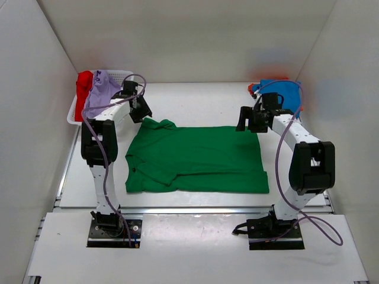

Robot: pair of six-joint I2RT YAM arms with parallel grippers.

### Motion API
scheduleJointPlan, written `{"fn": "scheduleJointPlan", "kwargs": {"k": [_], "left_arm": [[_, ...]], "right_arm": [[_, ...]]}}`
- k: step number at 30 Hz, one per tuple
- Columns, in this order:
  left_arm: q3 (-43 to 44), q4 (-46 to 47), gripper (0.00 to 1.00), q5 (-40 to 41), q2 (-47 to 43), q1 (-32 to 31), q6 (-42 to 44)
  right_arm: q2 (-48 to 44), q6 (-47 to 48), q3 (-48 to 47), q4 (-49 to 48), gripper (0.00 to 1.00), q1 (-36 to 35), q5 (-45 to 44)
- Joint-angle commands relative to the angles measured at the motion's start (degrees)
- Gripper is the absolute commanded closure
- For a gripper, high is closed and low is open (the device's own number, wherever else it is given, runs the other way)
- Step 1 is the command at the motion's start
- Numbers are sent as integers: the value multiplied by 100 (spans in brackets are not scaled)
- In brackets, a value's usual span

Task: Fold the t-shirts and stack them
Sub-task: Grap the side of the flattened tshirt furthest away from the robot with both arms

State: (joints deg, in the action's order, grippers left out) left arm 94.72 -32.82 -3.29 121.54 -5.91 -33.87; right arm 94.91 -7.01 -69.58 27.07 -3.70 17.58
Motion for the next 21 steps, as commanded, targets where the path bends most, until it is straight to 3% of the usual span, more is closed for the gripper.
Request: {"fn": "scheduleJointPlan", "kwargs": {"k": [1, 14, 17, 19, 21], "left_arm": [[451, 21, 41, 320, 27, -24, 56], [786, -243, 38, 654, 757, -120, 135], [698, -155, 53, 584, 784, -121, 126], [636, -137, 69, 532, 775, -103, 170], [601, -102, 92, 557, 749, -94, 161]], "right_arm": [[272, 76, -319, -342, 28, 45, -588], [1169, -301, -908, -536, 26, 247, -1284], [1363, -310, -1031, -527, 26, 283, -1327], [1529, -310, -1101, -492, 27, 274, -1424], [1609, -336, -1180, -475, 27, 283, -1591]]}}
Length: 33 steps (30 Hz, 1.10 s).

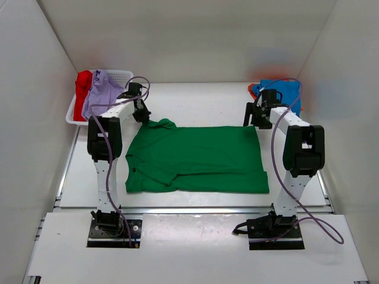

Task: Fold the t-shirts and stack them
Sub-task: Grap the side of the flattened tshirt furthest away from the robot with both arms

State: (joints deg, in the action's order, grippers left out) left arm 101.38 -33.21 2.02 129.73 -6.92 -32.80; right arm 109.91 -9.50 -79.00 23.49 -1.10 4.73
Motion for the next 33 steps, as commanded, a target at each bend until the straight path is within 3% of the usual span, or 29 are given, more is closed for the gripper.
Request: {"fn": "scheduleJointPlan", "kwargs": {"k": [1, 2, 5, 9, 12, 20, 23, 25, 33], "left_arm": [[-75, -45, 95, 0, -71, -2, 54], [-110, -45, 100, -52, -97, -11, 63], [-154, 121, 100, -140, -141, 6, 124], [-207, 210, 100, -369, -211, -3, 159], [-145, 262, 100, -536, -246, 59, 124], [4, 228, 100, -650, -352, 42, 150], [-22, 262, 100, -720, -361, 50, 142], [-57, 306, 100, -791, -396, 85, 133], [294, 26, 100, -940, -518, 103, 186]], "right_arm": [[188, -122, -291, -142, 27, 5, -298], [250, -149, -300, -116, 29, 5, -306], [470, -211, -449, -142, 31, 75, -262], [655, -386, -493, -204, 47, 101, -87], [690, -377, -519, -213, 53, 102, -60], [918, -439, -748, -116, 53, 102, -104], [1041, -439, -897, -81, 78, 223, -60], [1077, -492, -933, -89, 99, 260, -25], [568, -377, -555, -466, 100, 260, 1]]}}
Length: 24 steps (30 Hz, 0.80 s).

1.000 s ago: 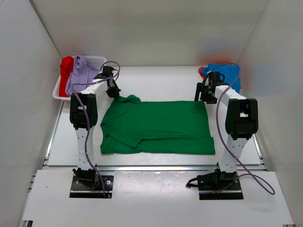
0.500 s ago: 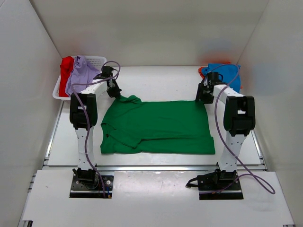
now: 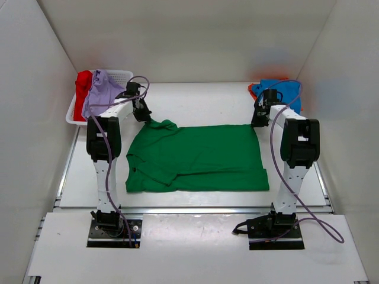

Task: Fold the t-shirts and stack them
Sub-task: Grap the side of the flattened tshirt furthest away from the robot with both arms, then fold the other side of the tshirt into a rectangle

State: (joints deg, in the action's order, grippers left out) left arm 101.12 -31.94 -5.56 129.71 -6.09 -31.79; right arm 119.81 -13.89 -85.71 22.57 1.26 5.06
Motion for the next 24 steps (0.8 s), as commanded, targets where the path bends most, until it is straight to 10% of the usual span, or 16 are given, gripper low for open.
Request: {"fn": "scheduleJointPlan", "kwargs": {"k": [1, 24], "left_arm": [[320, -128, 100, -208, -613, 2, 68], [-3922, -277, 100, -393, -5032, -191, 86]], "right_arm": [[-580, 62, 255, -454, 100, 24, 12], [-4061, 150, 3851, -1263, 100, 692, 1506]]}}
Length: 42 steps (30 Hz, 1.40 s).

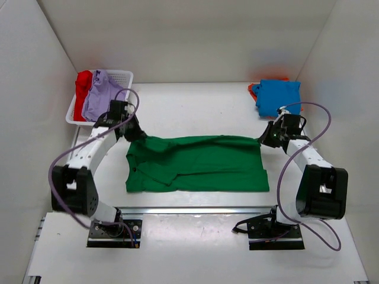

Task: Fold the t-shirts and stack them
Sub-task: Fold the other side of the tshirt into a rectangle

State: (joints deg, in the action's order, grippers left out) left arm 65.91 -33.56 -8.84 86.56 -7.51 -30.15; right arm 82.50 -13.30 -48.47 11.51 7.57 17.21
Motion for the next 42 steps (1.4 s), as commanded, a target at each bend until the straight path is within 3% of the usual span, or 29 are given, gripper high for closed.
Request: {"fn": "scheduleJointPlan", "kwargs": {"k": [1, 13, 24, 32, 33, 35, 36, 38, 39, 40, 42], "left_arm": [[-612, -72, 100, -135, -937, 29, -96], [-1704, -335, 100, -57, -2047, 170, -201], [-1414, -572, 100, -83, -2126, 258, -78], [-1862, -591, 100, -48, -2302, 267, -105], [-1932, -599, 100, -48, -2276, 267, -88], [-1985, -634, 100, -39, -2249, 337, -122], [-1977, -634, 96, -4, -2249, 373, -149], [-1977, -546, 74, 14, -2302, 408, -219], [-1959, -529, 70, 66, -2372, 425, -271], [-1916, -555, 68, 128, -2416, 426, -342], [-1854, -564, 66, 199, -2425, 382, -333]], "right_arm": [[-453, 47, 258, -166, 100, 51, 318], [-1499, 433, 1129, 54, 100, 217, 449], [-1728, 512, 1155, 334, 100, 280, 441], [-1877, 556, 1384, 554, 100, 210, 318], [-1887, 583, 1384, 641, 98, 157, 240], [-1913, 583, 1305, 861, 83, 96, 55], [-1904, 574, 1279, 1079, 70, 34, -189], [-2079, 557, 1182, 1309, 56, -89, -454], [-2150, 530, 1130, 1388, 49, -168, -656], [-2263, 521, 1077, 1441, 44, -151, -719], [-2387, 504, 936, 1477, 43, -134, -719]]}}
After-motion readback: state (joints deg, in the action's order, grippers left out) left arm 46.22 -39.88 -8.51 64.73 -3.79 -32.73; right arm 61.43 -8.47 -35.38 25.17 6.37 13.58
